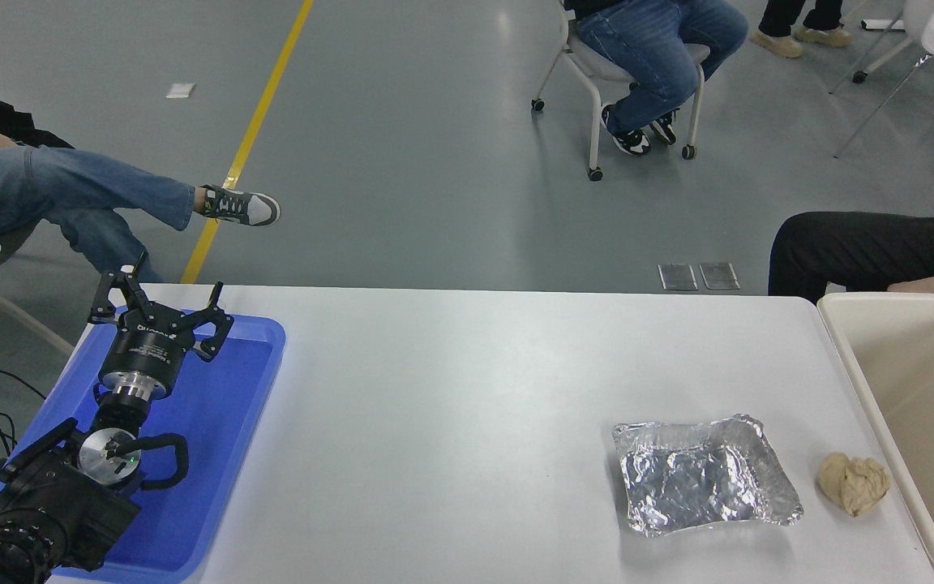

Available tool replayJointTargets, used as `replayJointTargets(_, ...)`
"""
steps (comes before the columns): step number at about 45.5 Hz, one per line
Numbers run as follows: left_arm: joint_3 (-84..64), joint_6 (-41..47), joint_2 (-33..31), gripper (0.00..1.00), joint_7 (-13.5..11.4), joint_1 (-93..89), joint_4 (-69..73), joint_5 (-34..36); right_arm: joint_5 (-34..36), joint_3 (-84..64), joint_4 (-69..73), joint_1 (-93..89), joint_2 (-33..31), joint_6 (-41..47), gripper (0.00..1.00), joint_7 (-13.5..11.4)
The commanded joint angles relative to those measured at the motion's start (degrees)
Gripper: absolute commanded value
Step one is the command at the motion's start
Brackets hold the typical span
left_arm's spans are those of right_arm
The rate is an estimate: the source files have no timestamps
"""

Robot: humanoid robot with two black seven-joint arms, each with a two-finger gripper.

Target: Pick up paper cup place in dustbin

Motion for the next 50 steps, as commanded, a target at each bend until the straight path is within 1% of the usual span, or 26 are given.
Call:
replayJointTargets(1,0.00,0.00,-0.06,1.00,0.00,0.00,0.01,0.00,0.70,2.22,-0.17,-1.32,0.51,-0.05,1.00,0.11)
replayJointTargets(18,0.00,0.00,-0.06,1.00,0.09,0.00,0.01,0.00,0.70,2.22,0.88,1.31,0.69,0.47,1.00,0.11)
replayJointTargets(26,0.00,0.00,-0.06,1.00,0.09,-0.09,0.01,0.00,-0.36,-0.85,7.64,7.81,-1.16,1.09,1.00,-0.16)
replayJointTargets(35,0.00,0.00,-0.24,1.00,0.09,-0.18,-0.16,0.00,-0.09,-18.50,22.66,20.72,-6.69,2.23,1.00,-0.07)
replayJointTargets(45,0.00,0.00,-0.24,1.00,0.09,-0.18,-0.16,0.00,0.70,-36.78,38.57,38.74,-7.49,2.49,1.00,0.19)
replayJointTargets(50,0.00,0.00,-0.24,1.00,0.09,-0.18,0.01,0.00,0.79,-47.86,45.78,48.14,-6.09,3.90,1.00,0.46)
